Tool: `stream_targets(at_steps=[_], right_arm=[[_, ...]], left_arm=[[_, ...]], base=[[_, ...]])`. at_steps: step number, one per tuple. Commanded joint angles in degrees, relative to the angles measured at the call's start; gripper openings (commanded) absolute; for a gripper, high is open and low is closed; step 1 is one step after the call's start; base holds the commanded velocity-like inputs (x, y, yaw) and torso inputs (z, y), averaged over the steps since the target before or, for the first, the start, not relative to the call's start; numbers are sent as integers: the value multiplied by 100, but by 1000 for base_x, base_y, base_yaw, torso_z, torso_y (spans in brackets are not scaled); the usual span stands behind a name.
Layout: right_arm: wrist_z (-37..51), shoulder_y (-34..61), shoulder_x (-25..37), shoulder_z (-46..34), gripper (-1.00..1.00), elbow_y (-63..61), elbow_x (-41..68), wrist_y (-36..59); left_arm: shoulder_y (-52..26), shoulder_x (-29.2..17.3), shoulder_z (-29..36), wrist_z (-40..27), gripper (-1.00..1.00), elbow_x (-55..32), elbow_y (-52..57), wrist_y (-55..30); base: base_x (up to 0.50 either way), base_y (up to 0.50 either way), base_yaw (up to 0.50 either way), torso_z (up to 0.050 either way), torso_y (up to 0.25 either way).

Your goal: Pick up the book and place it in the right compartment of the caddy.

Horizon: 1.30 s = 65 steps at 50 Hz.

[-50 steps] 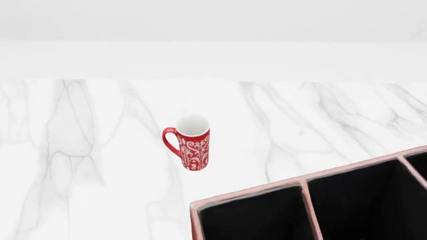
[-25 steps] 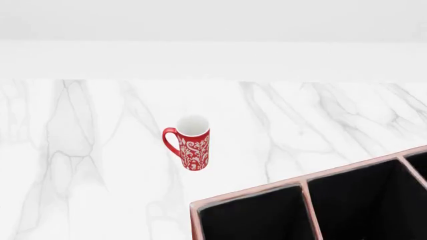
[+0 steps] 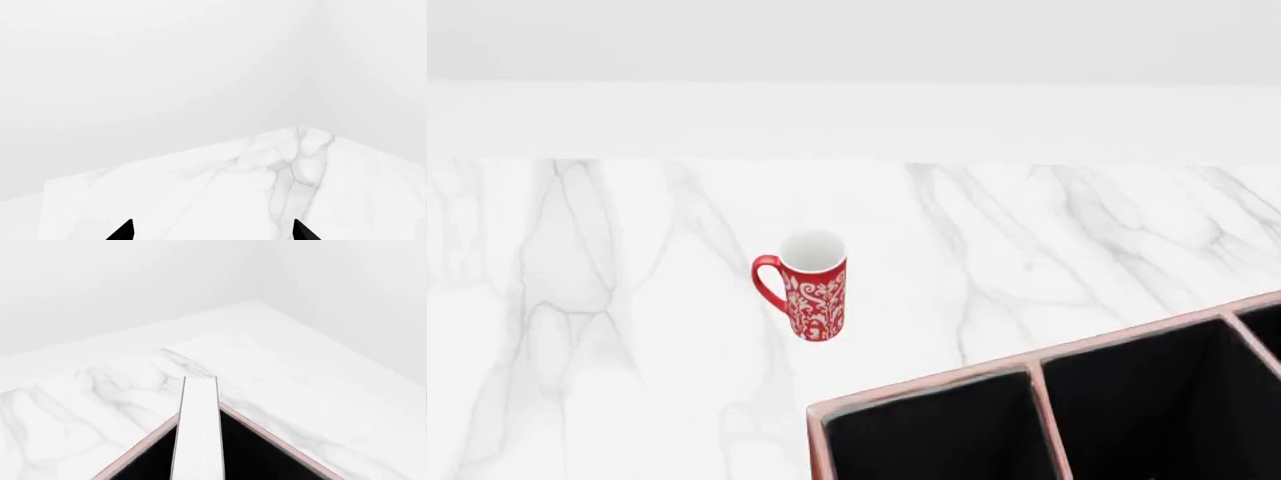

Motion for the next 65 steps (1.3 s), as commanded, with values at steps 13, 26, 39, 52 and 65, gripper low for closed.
stream_targets(at_steps=[13,26,39,52,65], right_arm=[[-273,-37,-89,-239,-100,170,-461,-181],[-312,2,-101,-160,100,266,-340,-179],[-304,0,-100,-139,100,265,-291,-178],[2,414,-7,30,100,4,200,140],[195,1024,-95,-248,100,-182,410,356]], left_arm=[[32,-4,10,-7,100,-14,-26,54],[52,1,32,-22,100,-10,-33,79],[54,-18,60,-43,100,-15,-37,87],[60,-46,102,-67,100,-12,-21,76],[55,-177,178,-154,100,-75,192,-94]], base=[[0,0,0,0,2],[0,0,0,1,1],[0,0,0,0,0],[0,0,0,0,1],[0,0,0,0,0]])
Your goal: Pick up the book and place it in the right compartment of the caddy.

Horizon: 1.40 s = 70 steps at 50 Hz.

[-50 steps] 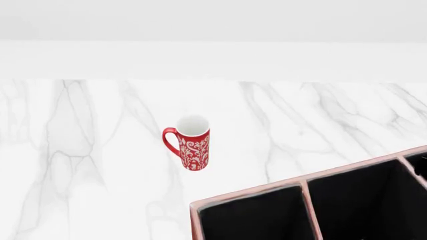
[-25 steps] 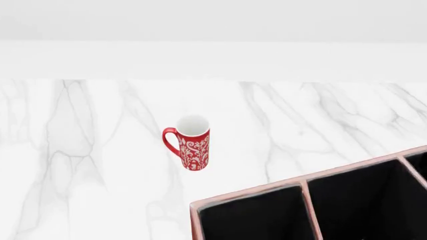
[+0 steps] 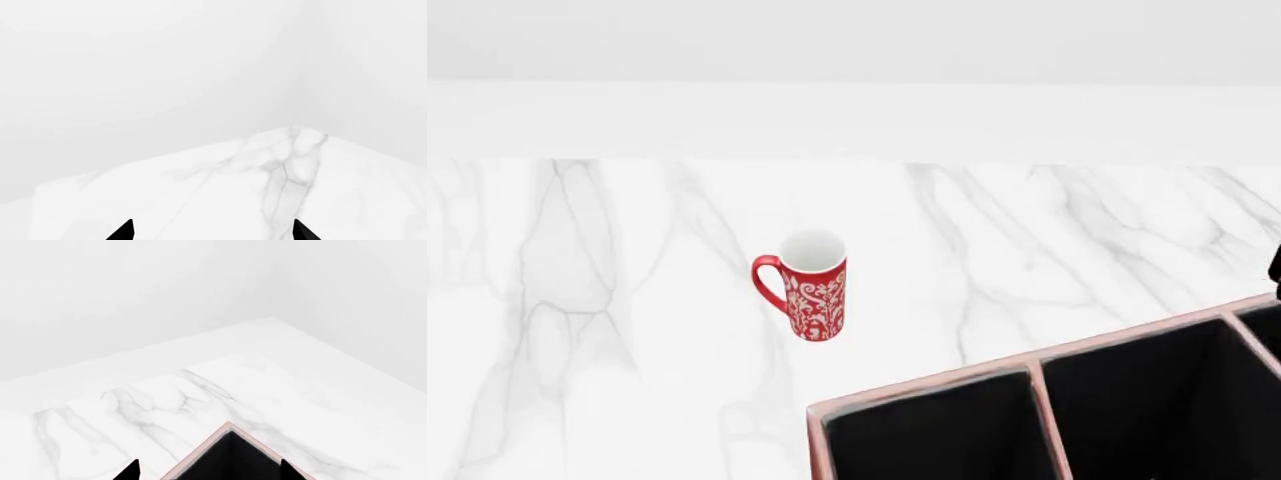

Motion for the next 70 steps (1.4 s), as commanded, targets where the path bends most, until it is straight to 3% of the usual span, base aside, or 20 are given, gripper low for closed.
stream_targets(at_steps=[1,7,11,12,13,15,18,19,22,43,70], right_arm=[[87,330,-42,-146,100,-132,118,111],[24,327,-57,-234,100,-161,41,67],[-216,353,-220,-506,100,-341,-233,-160],[-218,353,-220,-509,100,-339,-235,-163],[-518,231,-338,-567,100,-554,-479,-544],[-586,162,-528,-708,100,-701,-677,-769],[-710,175,-872,-964,100,-796,-803,-958],[-710,177,-873,-967,100,-795,-805,-959],[-775,261,-1187,-1413,100,-924,-1111,-1080],[-934,357,-2011,-2361,100,-969,-1718,-1460],[-1119,277,-2165,-2649,100,-773,-1842,-1588]], left_arm=[[-5,-85,52,-67,100,-27,127,-100],[-115,-367,164,-192,100,-209,328,-450],[-1086,-1439,1184,-731,100,-350,770,-1579],[-1101,-1449,1192,-747,100,-356,774,-1596],[-1787,-1846,1816,-903,100,-486,745,-2055],[-2902,-2179,2774,-1068,100,-562,560,-2534],[-4230,-2249,4001,-987,100,-519,139,-2872],[-4247,-2248,4015,-993,100,-516,131,-2876],[-5178,-2128,4926,-867,100,-325,-259,-3019],[-6564,-1591,6314,-275,100,-202,-1038,-3030],[-6840,-1391,6709,-123,100,-110,-1331,-2897]], base=[[0,0,0,0,0],[0,0,0,0,0],[0,0,0,0,0],[0,0,0,0,0],[0,0,0,0,0],[0,0,0,0,0],[0,0,0,0,0],[0,0,0,0,0],[0,0,0,0,0],[0,0,0,0,0],[0,0,0,0,0]])
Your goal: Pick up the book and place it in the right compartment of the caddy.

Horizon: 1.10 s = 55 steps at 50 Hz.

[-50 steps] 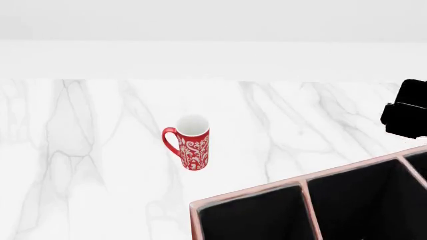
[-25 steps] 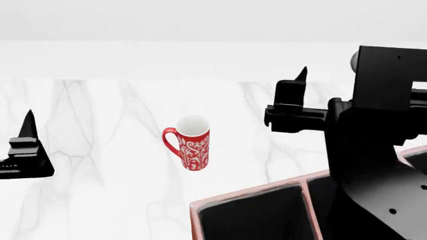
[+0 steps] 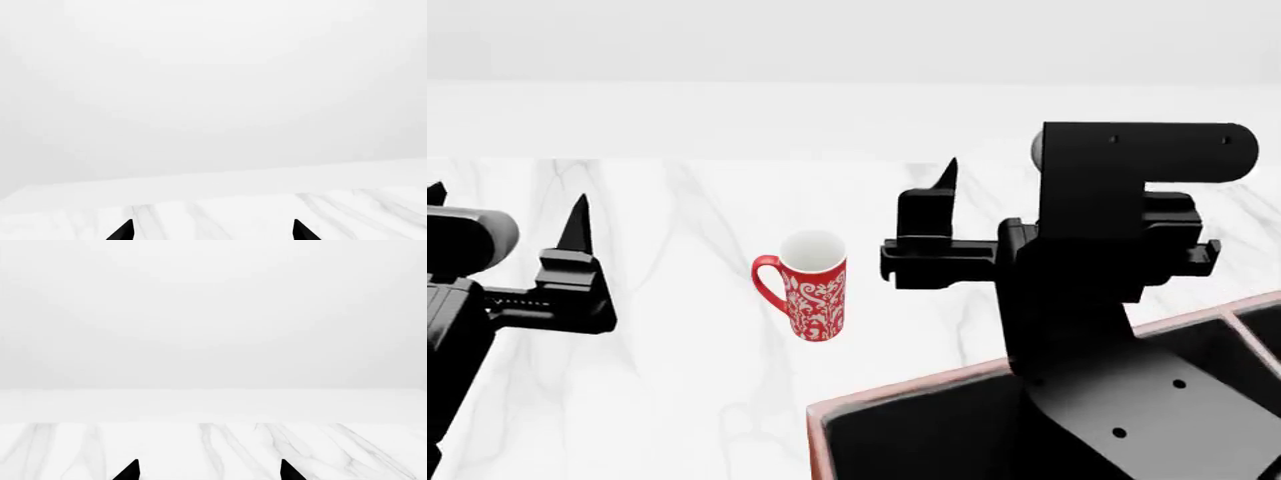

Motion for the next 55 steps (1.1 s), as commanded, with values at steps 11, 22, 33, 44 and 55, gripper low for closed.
stream_targets(at_steps=[11,22,33,44,55], right_arm=[[-20,-20,-63,-131,100,-32,-26,-36],[20,17,-55,-135,100,-109,31,4],[222,285,-38,34,100,-256,306,211],[335,396,-24,131,100,-361,486,301],[453,489,4,216,100,-493,660,385]], left_arm=[[-237,85,210,35,100,-7,-81,-27],[-307,93,265,15,100,-39,-15,-77],[-579,93,257,-128,100,-167,207,-375],[-793,108,261,-215,100,-272,362,-562],[-933,102,264,-261,100,-342,472,-656]], base=[[0,0,0,0,0],[0,0,0,0,0],[0,0,0,0,0],[0,0,0,0,0],[0,0,0,0,0]])
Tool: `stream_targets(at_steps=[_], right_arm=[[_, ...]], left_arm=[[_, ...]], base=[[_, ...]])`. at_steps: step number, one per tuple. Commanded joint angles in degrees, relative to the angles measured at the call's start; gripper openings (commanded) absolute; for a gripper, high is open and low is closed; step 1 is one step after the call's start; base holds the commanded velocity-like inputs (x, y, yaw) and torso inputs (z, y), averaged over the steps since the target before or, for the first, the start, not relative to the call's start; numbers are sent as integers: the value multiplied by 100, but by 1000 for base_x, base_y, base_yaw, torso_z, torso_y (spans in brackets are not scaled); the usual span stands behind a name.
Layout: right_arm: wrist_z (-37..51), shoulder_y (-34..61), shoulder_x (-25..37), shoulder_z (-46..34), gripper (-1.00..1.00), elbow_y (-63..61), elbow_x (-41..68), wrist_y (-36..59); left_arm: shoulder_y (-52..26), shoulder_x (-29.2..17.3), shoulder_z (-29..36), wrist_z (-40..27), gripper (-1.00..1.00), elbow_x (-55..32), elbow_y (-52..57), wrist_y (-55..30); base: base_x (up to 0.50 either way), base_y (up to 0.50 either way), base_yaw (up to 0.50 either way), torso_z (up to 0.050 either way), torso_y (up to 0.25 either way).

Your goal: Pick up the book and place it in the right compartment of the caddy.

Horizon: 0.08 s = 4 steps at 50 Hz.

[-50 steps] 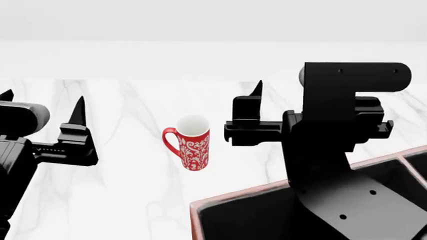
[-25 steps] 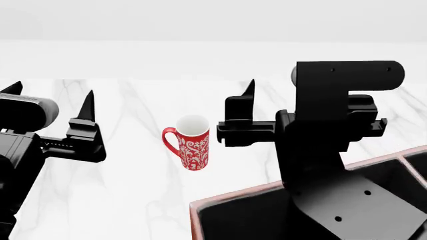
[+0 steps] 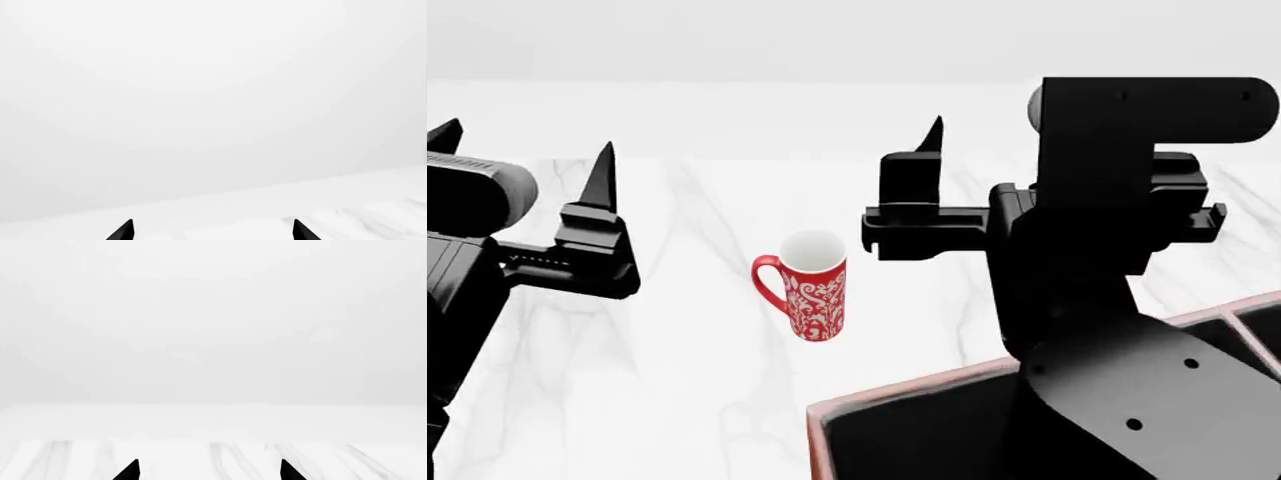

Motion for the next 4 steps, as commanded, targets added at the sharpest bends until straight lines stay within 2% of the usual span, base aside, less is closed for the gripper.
stream_targets(at_steps=[1,4], right_arm=[[126,105,24,93,100,-128,180,90],[139,119,30,112,100,-143,214,96]], left_arm=[[-163,1,5,-65,100,-81,131,-126],[-195,5,16,-77,100,-100,164,-151]], base=[[0,0,0,0,0],[0,0,0,0,0]])
